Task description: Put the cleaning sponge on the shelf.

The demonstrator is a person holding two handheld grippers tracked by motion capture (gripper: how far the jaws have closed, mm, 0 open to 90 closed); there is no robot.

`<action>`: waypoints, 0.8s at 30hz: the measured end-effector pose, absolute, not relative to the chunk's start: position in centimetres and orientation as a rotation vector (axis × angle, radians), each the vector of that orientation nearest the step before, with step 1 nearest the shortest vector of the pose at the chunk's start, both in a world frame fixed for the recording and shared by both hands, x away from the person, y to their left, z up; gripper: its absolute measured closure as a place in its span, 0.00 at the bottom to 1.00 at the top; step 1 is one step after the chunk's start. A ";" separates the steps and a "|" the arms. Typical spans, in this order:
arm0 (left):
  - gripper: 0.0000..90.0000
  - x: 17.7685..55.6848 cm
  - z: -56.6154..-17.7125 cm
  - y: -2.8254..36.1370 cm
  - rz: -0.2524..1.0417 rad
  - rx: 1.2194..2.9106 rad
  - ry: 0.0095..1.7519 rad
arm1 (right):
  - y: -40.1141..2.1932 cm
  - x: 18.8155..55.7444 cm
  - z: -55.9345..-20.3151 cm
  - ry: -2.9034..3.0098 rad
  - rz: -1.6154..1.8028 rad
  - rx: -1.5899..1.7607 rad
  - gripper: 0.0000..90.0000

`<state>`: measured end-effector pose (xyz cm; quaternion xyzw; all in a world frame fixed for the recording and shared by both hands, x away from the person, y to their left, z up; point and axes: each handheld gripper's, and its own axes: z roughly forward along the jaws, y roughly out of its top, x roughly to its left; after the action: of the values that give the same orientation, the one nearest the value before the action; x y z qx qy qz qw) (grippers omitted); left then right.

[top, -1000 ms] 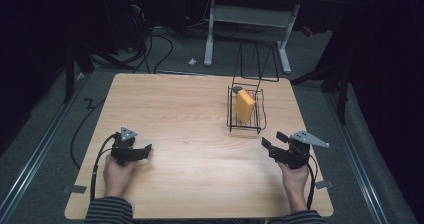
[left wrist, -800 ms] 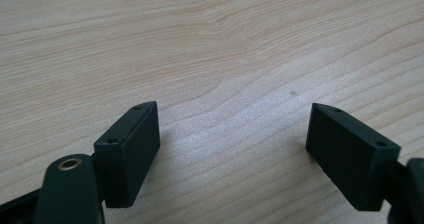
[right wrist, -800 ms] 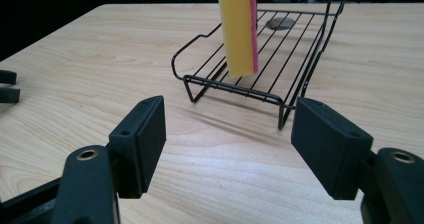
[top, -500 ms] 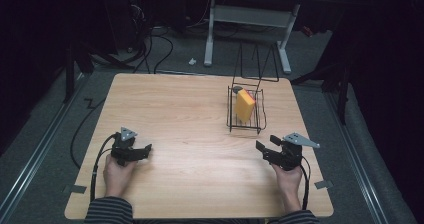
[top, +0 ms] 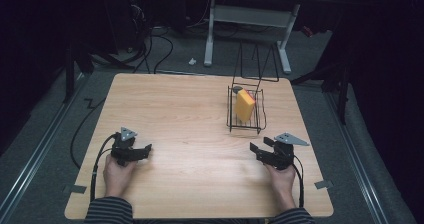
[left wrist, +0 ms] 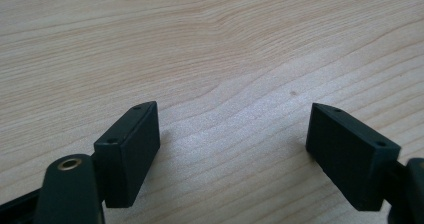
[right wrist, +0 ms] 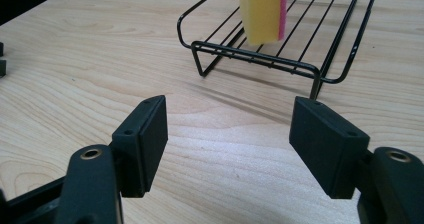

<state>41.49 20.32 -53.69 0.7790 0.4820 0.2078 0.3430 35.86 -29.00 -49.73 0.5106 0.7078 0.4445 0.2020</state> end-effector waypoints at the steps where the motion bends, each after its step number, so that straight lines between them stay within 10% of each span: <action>1: 0.24 41.5 -53.7 20.3 0.540 2.025 1.253 | -28.9 35.9 -49.8 1.979 1.240 1.428 0.36; 24: 0.24 41.5 -53.7 20.3 0.540 2.025 1.253 | -27.7 37.4 -52.0 2.085 1.044 1.448 0.36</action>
<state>41.49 20.32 -53.69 0.7790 0.4820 0.2078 0.3430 37.37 -27.72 -52.00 0.5171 0.7447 0.3729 0.1974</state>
